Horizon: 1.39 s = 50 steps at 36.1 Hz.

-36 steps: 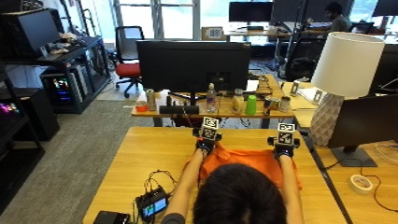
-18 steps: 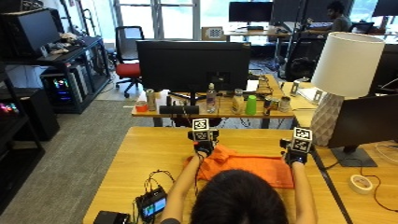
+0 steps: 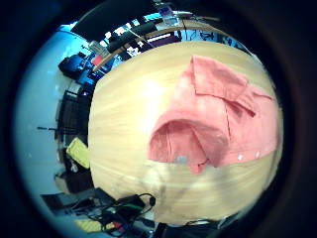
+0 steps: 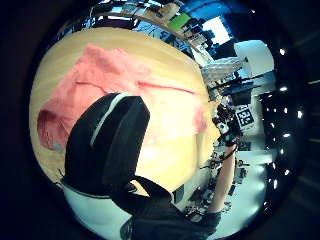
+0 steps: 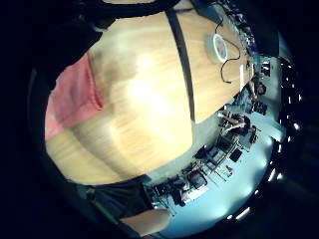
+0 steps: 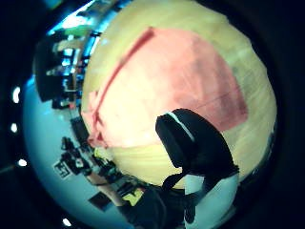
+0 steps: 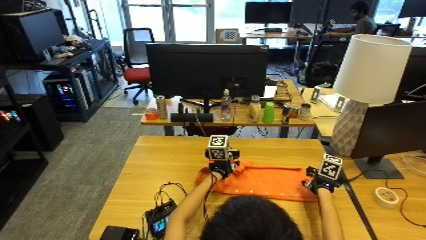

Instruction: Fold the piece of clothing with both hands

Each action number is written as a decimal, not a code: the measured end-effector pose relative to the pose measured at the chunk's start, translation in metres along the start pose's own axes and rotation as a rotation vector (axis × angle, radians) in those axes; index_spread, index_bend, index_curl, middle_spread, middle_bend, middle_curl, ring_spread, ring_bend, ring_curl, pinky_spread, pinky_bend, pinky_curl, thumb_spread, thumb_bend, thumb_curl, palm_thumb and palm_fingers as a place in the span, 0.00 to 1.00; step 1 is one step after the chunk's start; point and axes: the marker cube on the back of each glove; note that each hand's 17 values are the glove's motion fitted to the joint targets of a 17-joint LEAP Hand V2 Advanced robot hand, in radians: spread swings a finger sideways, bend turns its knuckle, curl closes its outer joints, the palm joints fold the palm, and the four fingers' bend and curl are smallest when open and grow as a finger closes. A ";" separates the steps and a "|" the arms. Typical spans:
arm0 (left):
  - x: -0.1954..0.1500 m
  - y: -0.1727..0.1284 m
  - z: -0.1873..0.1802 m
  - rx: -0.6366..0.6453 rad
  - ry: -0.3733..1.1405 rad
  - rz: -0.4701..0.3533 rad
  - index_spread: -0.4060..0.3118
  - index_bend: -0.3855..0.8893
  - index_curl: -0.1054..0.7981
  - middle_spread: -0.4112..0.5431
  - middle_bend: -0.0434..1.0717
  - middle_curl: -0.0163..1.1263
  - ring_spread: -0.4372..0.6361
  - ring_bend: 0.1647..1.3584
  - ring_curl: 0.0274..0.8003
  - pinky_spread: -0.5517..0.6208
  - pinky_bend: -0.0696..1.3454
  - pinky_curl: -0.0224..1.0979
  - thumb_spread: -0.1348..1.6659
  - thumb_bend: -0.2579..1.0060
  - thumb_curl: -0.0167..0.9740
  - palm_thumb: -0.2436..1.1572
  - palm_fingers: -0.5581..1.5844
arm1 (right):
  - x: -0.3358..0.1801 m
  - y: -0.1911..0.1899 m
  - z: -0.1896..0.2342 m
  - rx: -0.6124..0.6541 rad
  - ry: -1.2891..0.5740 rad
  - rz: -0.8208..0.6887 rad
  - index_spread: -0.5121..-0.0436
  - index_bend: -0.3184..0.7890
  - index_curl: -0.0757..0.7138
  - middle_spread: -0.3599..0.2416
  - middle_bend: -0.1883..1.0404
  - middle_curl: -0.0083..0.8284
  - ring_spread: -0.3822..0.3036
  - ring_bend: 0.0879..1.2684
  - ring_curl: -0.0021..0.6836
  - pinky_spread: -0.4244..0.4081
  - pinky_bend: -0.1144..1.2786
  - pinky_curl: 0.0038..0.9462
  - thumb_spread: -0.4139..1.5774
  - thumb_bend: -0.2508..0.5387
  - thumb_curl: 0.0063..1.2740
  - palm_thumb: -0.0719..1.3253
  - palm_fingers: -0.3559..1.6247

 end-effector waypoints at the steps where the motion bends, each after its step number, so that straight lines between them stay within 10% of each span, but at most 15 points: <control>1: 0.004 0.003 0.002 -0.022 -0.001 0.000 0.54 0.42 0.52 0.64 0.17 0.26 0.65 0.37 0.48 0.83 0.34 0.36 0.78 0.18 0.32 0.27 0.31 | 0.003 0.007 0.004 -0.013 0.007 0.019 0.26 0.34 0.33 0.50 0.30 0.44 0.58 0.34 0.57 0.75 0.53 0.42 0.81 0.26 0.18 0.46 0.32; 11: 0.004 0.008 0.018 -0.109 -0.023 -0.008 0.54 0.42 0.51 0.66 0.18 0.25 0.68 0.39 0.45 0.84 0.34 0.35 0.75 0.19 0.29 0.26 0.31 | -0.001 -0.002 0.040 0.024 0.045 0.090 0.23 0.38 0.30 0.53 0.32 0.44 0.60 0.36 0.56 0.72 0.56 0.41 0.80 0.31 0.18 0.47 0.34; 29: 0.002 0.018 0.025 -0.187 -0.026 -0.007 0.55 0.43 0.49 0.67 0.18 0.24 0.70 0.40 0.42 0.84 0.35 0.34 0.74 0.19 0.27 0.26 0.31 | -0.026 0.009 0.041 0.255 -0.028 -0.071 0.44 0.41 0.39 0.41 0.32 0.45 0.26 0.52 0.65 0.22 0.65 0.44 0.75 0.48 0.25 0.76 0.79; 38: -0.014 0.017 0.017 -0.189 -0.065 -0.048 0.55 0.43 0.49 0.66 0.19 0.24 0.70 0.40 0.40 0.84 0.34 0.33 0.74 0.19 0.26 0.27 0.31 | -0.005 0.002 0.032 0.330 0.001 0.000 0.51 0.45 0.48 0.37 0.35 0.50 0.23 0.55 0.70 0.16 0.62 0.47 0.70 0.48 0.27 0.84 0.84; 44: -0.019 0.013 0.009 -0.147 -0.048 -0.041 0.55 0.43 0.49 0.66 0.19 0.24 0.70 0.39 0.39 0.84 0.34 0.33 0.74 0.19 0.26 0.28 0.32 | 0.017 0.021 0.028 0.156 0.038 0.063 0.54 0.45 0.52 0.35 0.37 0.53 0.23 0.54 0.70 0.15 0.62 0.47 0.68 0.45 0.28 0.87 0.85; 50: -0.025 0.017 0.001 -0.157 -0.048 -0.052 0.55 0.43 0.50 0.65 0.19 0.24 0.70 0.38 0.38 0.84 0.34 0.33 0.74 0.19 0.25 0.28 0.32 | 0.034 -0.021 0.002 0.331 0.022 0.045 0.54 0.45 0.54 0.34 0.37 0.54 0.23 0.54 0.70 0.15 0.62 0.47 0.67 0.42 0.29 0.88 0.85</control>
